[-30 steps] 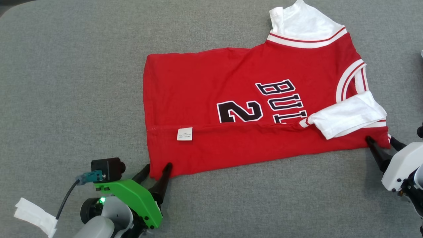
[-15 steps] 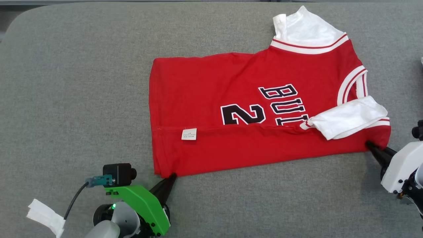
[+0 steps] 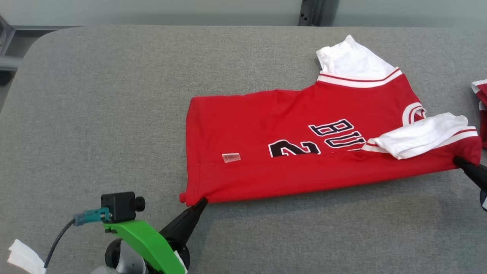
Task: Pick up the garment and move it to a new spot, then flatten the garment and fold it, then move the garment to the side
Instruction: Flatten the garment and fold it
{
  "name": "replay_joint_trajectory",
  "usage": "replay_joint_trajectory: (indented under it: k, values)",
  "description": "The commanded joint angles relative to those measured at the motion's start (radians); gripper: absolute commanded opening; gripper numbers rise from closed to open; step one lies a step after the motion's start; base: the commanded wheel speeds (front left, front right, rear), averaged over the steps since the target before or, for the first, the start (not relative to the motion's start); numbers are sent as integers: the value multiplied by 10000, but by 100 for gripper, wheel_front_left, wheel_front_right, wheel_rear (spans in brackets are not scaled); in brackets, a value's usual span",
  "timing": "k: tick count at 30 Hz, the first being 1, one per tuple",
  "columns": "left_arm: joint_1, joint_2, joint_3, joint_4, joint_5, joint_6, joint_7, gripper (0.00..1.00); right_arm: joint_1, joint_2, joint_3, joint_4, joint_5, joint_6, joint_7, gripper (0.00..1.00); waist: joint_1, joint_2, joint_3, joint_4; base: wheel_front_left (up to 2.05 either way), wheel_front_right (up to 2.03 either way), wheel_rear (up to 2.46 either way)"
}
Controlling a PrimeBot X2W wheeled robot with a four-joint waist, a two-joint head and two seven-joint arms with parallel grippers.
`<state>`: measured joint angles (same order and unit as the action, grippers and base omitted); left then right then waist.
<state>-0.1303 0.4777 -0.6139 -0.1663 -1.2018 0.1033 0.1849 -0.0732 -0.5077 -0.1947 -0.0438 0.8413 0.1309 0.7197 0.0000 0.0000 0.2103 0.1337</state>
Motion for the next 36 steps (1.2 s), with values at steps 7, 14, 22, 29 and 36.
replay_joint_trajectory:
  k: [7, 14, 22, 29, 36]
  values:
    - [1110, 451, 27, -444, -110, 402, -133, 0, 1178, 332, -828, -644, 67, -6, 1056, 0, 0, 0, -59, 13, 0, 0, 0]
    - [1615, 349, -418, 285, 230, 524, -257, 0, 2154, 707, -770, -390, -779, -9, 1005, 0, 0, 0, 218, 10, 0, 0, 0]
    - [1587, 652, -815, 471, 1104, 742, -391, 100, 2161, 344, -635, -410, -1484, -5, 518, 100, 0, 0, 397, 31, 0, 0, 0]
    - [132, 1316, -238, -163, 2037, 1258, -286, 100, 520, -362, -1174, -1696, -1389, -5, 425, 100, 0, 0, 1302, 158, 0, 0, 0]
    - [-3555, 361, -387, 1138, 2549, 772, 840, 100, -3366, -611, 208, -1180, -2575, -5, 841, 100, 0, 0, 3018, 635, 0, 0, 0]
